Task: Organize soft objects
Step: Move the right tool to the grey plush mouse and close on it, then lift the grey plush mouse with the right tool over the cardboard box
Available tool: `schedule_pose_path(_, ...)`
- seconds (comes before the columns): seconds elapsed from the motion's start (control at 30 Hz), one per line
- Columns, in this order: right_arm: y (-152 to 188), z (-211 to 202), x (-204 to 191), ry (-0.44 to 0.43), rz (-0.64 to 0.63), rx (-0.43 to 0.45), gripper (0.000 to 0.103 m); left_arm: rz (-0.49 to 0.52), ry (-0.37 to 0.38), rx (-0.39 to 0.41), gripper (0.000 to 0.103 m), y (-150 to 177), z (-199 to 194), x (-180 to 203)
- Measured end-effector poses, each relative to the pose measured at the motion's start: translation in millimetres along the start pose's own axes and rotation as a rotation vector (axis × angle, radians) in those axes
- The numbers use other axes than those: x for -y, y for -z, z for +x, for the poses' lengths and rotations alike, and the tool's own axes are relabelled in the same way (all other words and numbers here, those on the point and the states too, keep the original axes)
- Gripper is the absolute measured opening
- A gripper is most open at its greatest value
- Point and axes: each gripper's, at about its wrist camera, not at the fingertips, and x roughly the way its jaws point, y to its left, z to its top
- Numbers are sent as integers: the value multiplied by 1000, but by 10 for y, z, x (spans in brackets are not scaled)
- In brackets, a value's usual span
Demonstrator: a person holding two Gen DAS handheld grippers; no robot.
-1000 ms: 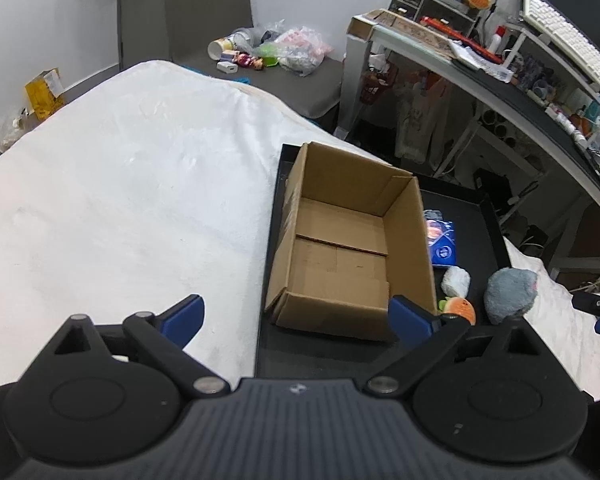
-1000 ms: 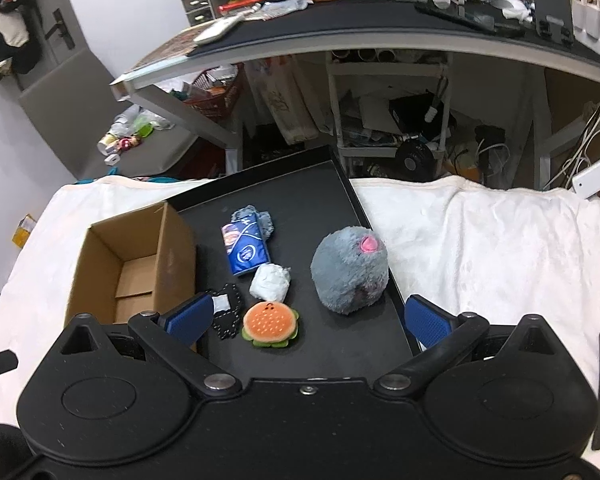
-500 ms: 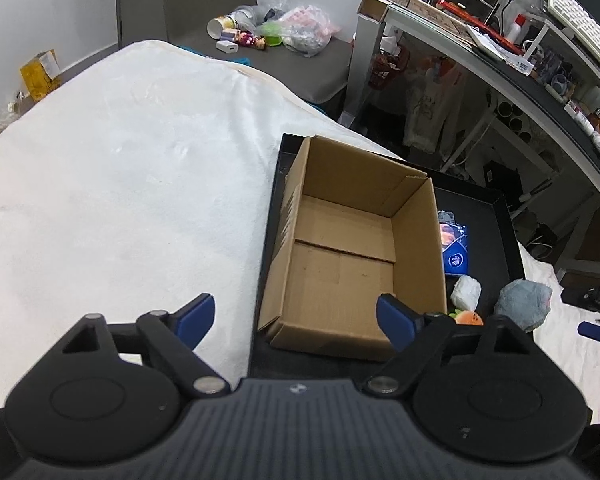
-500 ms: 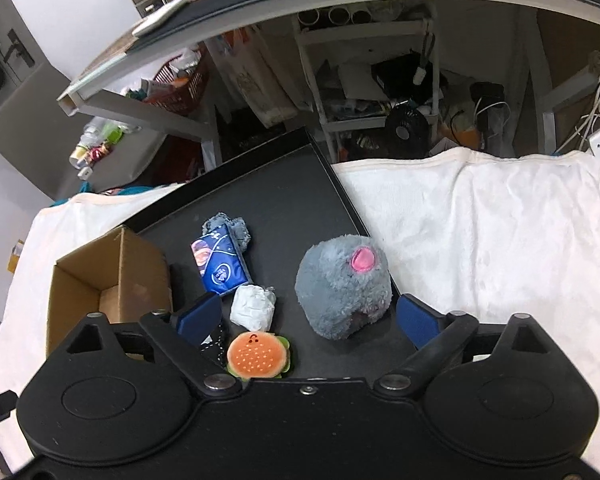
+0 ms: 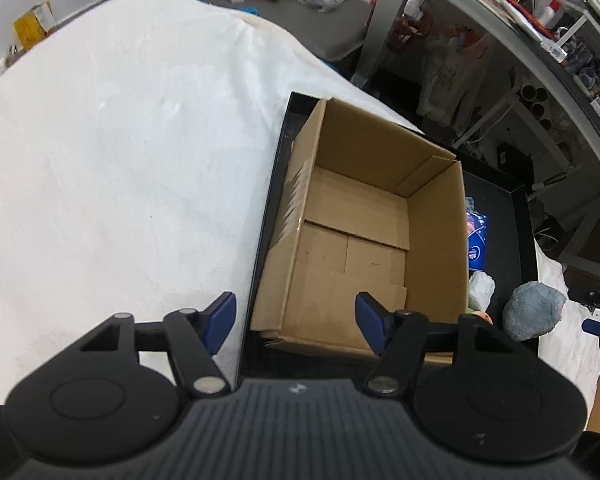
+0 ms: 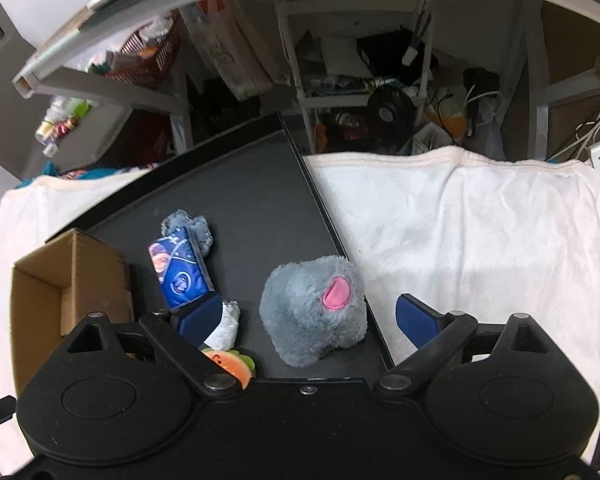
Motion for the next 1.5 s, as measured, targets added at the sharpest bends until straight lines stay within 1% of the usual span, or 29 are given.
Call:
schedule_pose_path(0.13,-27,169,3,31,-12,-45,94,-7,4,-22,61,-63,113,1)
schedule_pose_path(0.27,-25,331,16,49,-17,-91,88,-13,3,-53,56,-92,239,1)
schedule_pose_path(0.43,-15,442,-17,53,-31,-106,85,-17,2,-70,53,-144,348,-27)
schedule_pose_path(0.5,-22,469,-24,50,-34,-106,79,-30,9,-77,48,-163,382,-55)
schedule_pose_path(0.57,-28,495,-27,46,-30,-105,67,-41,11,-84,43,-174,423,-75)
schedule_pose_path(0.6,-31,503,-21,43,-25,-106,64,-42,12,-86,39,-176,437,-80)
schedule_pose_path(0.63,-36,506,-15,44,-20,-104,61,-43,15,-88,35,-178,448,-81)
schedule_pose_path(0.7,-41,486,-1,38,-14,-94,56,-42,11,-86,31,-177,445,-83)
schedule_pose_path(0.77,-44,465,-5,36,-16,-86,49,-38,2,-83,25,-173,437,-93)
schedule_pose_path(0.8,-44,455,-10,34,-17,-84,48,-39,-3,-81,21,-170,433,-102)
schedule_pose_path(0.87,-47,429,-19,27,-16,-83,44,-45,-1,-80,17,-168,426,-125)
schedule_pose_path(1.03,-36,323,-91,8,-41,-58,42,-30,13,-66,17,-129,401,-122)
schedule_pose_path(1.27,-32,89,-248,-13,-71,-13,42,-2,32,-56,17,-47,352,-76)
schedule_pose_path(1.5,-62,-174,-489,-44,-103,42,42,-19,40,-62,17,28,338,-128)
